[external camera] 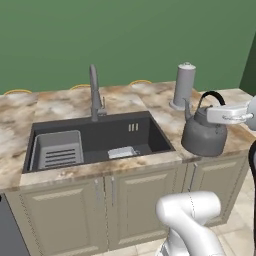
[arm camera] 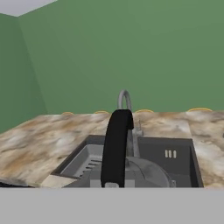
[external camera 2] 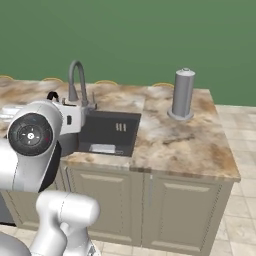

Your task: Open the cabinet, pick the kettle from the cabinet, and place it in the sink.

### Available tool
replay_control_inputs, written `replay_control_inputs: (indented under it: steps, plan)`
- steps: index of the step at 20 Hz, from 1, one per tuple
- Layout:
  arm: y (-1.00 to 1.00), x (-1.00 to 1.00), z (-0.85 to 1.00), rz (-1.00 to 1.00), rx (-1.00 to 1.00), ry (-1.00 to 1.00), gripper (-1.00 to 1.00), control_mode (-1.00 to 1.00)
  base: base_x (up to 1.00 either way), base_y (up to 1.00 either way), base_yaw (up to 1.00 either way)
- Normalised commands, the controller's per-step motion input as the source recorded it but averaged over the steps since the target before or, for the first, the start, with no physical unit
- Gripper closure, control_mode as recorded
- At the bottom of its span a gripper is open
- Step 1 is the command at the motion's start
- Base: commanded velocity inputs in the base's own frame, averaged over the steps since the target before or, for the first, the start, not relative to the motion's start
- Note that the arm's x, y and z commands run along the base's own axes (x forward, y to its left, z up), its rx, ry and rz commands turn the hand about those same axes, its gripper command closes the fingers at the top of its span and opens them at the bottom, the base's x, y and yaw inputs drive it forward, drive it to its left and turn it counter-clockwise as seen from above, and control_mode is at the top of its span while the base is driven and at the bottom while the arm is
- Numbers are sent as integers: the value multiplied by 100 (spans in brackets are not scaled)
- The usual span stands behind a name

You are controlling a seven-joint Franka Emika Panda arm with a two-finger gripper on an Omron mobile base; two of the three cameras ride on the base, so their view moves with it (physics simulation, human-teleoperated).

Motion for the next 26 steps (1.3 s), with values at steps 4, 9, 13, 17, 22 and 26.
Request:
replay_control_inputs:
  steps: [4, 9, 13, 17, 22, 26]
  plan:
    - [0, 0, 0, 0, 0, 0, 100, 100, 46, -17, 0]
    - [0, 0, 0, 0, 0, 0, 100, 100, 6, -16, 3]
    - [0, 0, 0, 0, 0, 0, 100, 100, -7, -5, 0]
    - [0, 0, 0, 0, 0, 0, 100, 100, 0, -8, 0]
    - [0, 0, 0, 0, 0, 0, 100, 100, 0, -4, 0]
    - [0, 0, 0, 0, 0, 0, 100, 100, -14, 0, 1]
